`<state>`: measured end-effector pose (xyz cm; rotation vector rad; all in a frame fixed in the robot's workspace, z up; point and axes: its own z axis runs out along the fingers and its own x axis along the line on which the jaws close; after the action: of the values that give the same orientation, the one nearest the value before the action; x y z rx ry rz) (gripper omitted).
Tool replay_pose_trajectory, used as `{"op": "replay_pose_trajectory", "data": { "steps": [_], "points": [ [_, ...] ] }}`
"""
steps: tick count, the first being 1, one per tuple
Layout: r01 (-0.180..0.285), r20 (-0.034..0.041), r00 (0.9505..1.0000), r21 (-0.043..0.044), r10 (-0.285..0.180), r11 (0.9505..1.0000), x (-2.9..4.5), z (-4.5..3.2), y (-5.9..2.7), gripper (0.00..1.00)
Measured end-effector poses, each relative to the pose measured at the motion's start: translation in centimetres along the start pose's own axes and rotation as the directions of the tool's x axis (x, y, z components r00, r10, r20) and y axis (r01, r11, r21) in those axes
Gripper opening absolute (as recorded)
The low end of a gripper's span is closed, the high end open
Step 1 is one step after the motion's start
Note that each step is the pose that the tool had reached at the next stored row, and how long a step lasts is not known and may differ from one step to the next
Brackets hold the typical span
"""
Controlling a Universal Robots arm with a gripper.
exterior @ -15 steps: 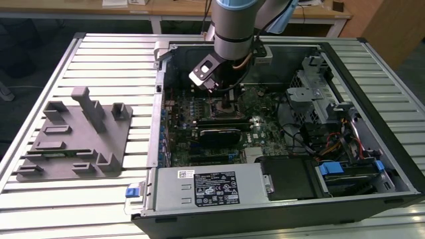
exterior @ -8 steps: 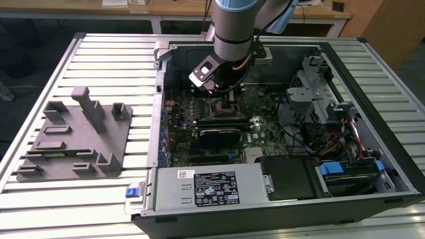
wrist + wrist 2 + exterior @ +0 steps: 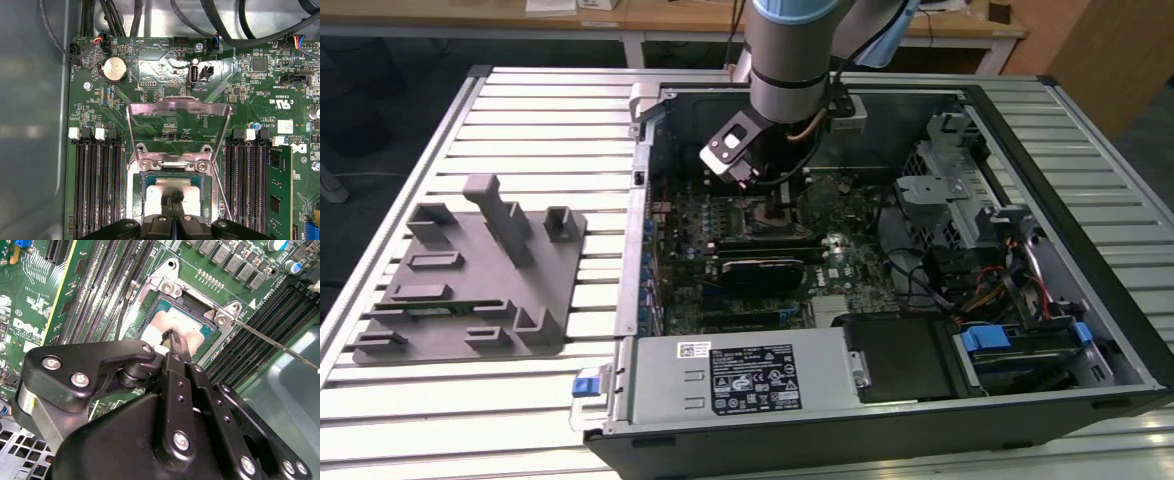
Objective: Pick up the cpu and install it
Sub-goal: 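Place the cpu into insertion slot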
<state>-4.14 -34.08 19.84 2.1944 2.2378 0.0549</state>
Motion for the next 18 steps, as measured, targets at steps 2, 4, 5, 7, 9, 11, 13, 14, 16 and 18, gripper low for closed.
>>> {"op": "replay_pose_trajectory", "data": {
  "steps": [2, 4, 5, 7, 9, 11, 13, 14, 16, 18],
  "points": [
    [0.000, -0.0002, 1.0000, -0.0002, 0.000, 1.0000, 0.00, 0.01, 0.00, 0.11],
    [0.000, -0.0006, 1.0000, -0.0004, 0.000, 1.0000, 0.01, -0.01, 0.00, 0.11],
    [0.000, -0.0012, 1.0000, -0.0008, 0.000, 1.0000, 0.01, -0.06, 0.01, 0.11],
    [0.000, -0.0007, 1.0000, -0.0006, 0.000, 1.0000, 0.02, -0.30, 0.02, 0.11],
    [0.000, -0.0006, 1.0000, -0.0010, 0.000, 1.0000, 0.02, -0.56, 0.02, 0.11],
    [0.000, -0.0006, 1.0000, -0.0019, 0.000, 1.0000, 0.02, -0.89, 0.03, 0.11],
    [0.000, -0.0004, 1.0000, -0.0026, 0.000, 1.0000, 0.04, -1.29, 0.04, 0.11],
    [0.000, -0.0005, 1.0000, -0.0033, 0.000, 1.0000, 0.05, -1.54, 0.05, 0.11],
    [0.000, -0.0004, 1.0000, -0.0047, 0.000, 1.0000, 0.07, -2.08, 0.06, 0.11],
    [0.000, -0.0002, 1.0000, -0.0063, 0.000, 1.0000, 0.09, -2.71, 0.08, 0.11]
  ]
}}
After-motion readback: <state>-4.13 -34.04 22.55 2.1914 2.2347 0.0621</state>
